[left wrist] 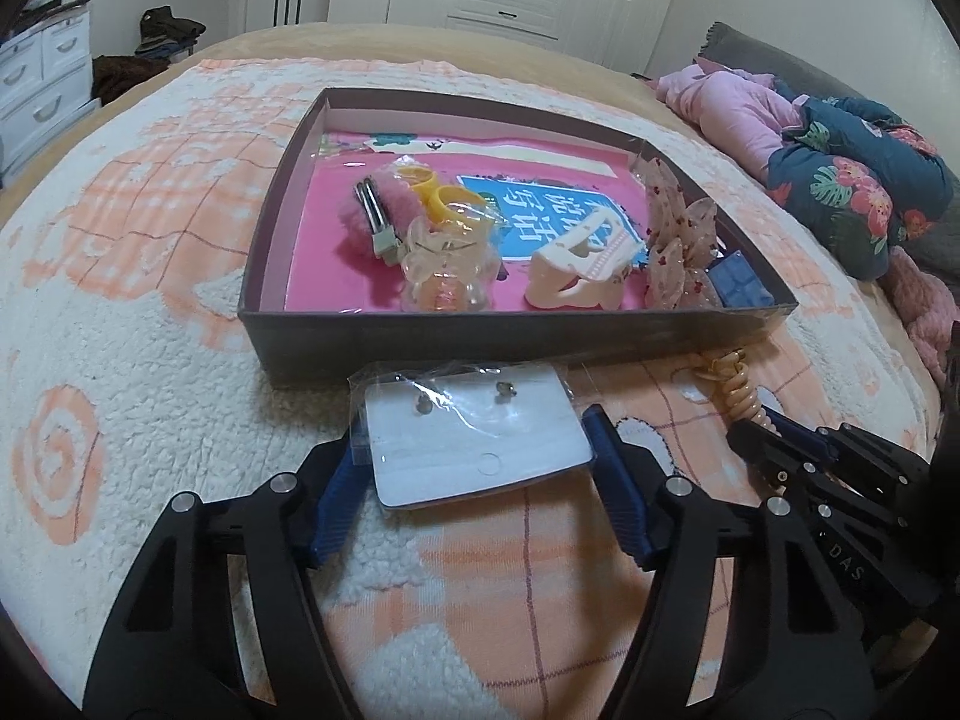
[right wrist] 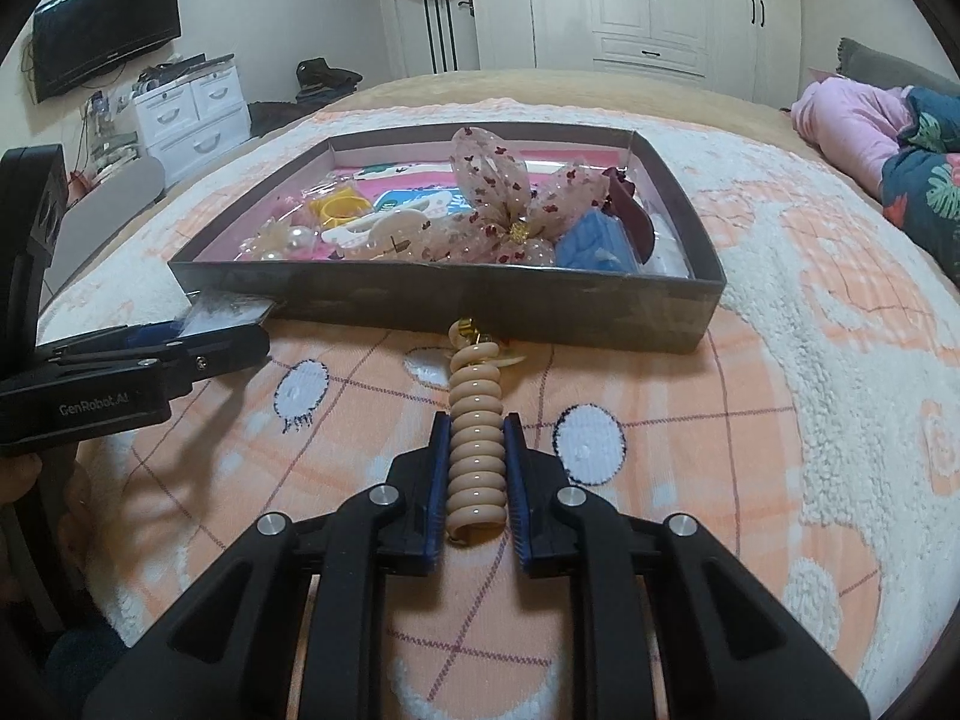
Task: Organize jewelry
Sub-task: 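Release the earring card into the box with the left tool while the right tool drops the spiral tie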
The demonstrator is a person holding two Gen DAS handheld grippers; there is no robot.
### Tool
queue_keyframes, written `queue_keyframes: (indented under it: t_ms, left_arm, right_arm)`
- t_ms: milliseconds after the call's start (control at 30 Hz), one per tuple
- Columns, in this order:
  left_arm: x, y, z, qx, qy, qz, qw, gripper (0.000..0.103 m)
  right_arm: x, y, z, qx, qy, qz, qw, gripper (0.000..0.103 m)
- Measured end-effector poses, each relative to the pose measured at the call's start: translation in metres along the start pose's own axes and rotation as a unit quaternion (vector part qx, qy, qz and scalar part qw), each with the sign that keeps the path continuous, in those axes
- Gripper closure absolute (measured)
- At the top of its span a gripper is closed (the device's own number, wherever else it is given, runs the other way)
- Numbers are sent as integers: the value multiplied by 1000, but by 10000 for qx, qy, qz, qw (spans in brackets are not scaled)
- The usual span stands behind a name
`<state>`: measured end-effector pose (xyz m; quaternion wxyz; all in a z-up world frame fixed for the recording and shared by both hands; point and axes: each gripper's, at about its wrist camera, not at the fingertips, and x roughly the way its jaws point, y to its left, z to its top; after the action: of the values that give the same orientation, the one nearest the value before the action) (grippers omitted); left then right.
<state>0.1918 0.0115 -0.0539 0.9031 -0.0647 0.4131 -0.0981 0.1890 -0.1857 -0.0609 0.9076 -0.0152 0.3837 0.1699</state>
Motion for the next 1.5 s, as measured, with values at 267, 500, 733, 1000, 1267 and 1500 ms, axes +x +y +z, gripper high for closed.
queue_keyframes:
  t_ms: [267, 500, 733, 1000, 1267, 1500]
  left_arm:
    - [-15, -1, -9, -50, -25, -135, 9999, 44]
    - [-32, -2, -18, -65, -81, -208, 9997, 44]
    - [-56, 3, -19, -80, -294, -176, 9994, 44]
    - [-65, 11, 1, -145, -556, -113, 9983, 44]
    - [-49, 10, 32, -112, -659, -110, 9977, 44]
    - [-28, 14, 62, -160, -740, -41, 9971, 44]
  right_arm:
    - [-10, 3, -7, -81, 12, -13, 10000, 86]
    - [-21, 12, -13, -213, -12, 11, 9998, 86]
    - [-38, 33, -9, -464, -205, 229, 9985, 86]
    - [-40, 45, 14, -580, -376, 380, 9969, 86]
    - [-28, 38, 44, -556, -522, 330, 9965, 86]
    - [-18, 15, 67, -391, -633, 130, 9971, 86]
